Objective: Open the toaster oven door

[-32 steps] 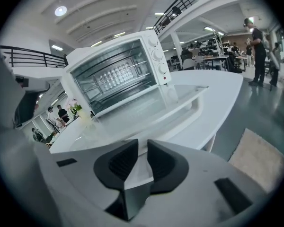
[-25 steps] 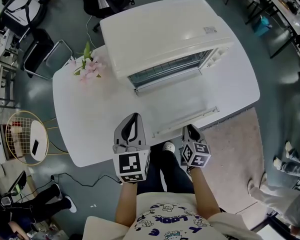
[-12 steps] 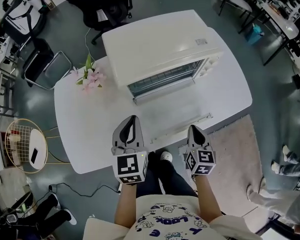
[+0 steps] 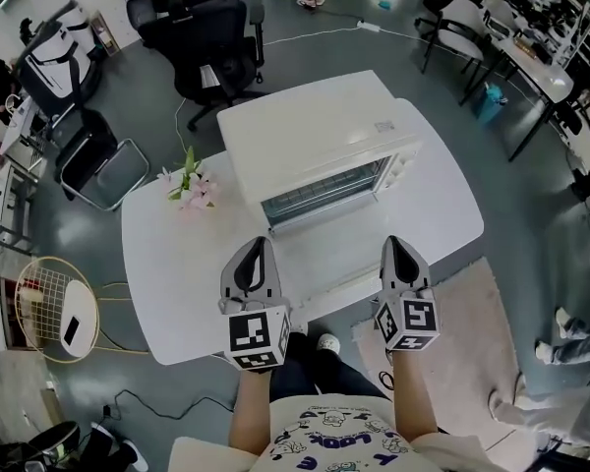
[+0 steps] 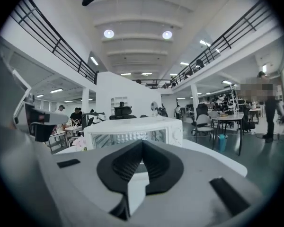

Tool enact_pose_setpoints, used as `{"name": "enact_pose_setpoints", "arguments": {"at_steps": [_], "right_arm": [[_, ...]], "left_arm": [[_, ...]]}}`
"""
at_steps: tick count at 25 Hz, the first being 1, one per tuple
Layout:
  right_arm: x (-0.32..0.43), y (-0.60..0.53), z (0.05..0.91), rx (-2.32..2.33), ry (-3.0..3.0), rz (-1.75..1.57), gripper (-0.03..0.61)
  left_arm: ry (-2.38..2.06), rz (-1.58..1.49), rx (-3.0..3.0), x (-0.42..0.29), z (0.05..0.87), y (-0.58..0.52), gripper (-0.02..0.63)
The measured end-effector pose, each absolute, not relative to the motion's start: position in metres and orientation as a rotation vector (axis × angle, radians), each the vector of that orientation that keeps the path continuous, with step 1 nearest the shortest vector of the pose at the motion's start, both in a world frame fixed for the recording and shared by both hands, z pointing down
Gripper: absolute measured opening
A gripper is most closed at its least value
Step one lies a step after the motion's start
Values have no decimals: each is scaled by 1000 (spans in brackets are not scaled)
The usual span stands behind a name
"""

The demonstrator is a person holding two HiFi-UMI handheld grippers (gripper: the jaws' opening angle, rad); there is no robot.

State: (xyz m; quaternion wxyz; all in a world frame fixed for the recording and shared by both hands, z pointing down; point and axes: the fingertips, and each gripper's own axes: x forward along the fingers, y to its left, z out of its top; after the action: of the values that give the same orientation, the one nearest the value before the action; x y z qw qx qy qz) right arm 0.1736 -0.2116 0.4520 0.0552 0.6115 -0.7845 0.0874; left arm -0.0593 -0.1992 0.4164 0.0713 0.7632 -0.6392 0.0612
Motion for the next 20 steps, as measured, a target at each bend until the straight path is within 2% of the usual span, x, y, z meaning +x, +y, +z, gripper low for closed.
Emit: {"name": "enact_pose_setpoints", "arguments": {"at_steps": [10, 20], "right_arm": [[161, -220, 371, 1920, -2458, 39, -3], [153, -226, 327, 1962, -2514, -56, -3]], "left_arm": [[-1990, 70, 2358, -70, 359, -197, 3], [-2034, 2, 2378, -81, 328, -199, 3]]}}
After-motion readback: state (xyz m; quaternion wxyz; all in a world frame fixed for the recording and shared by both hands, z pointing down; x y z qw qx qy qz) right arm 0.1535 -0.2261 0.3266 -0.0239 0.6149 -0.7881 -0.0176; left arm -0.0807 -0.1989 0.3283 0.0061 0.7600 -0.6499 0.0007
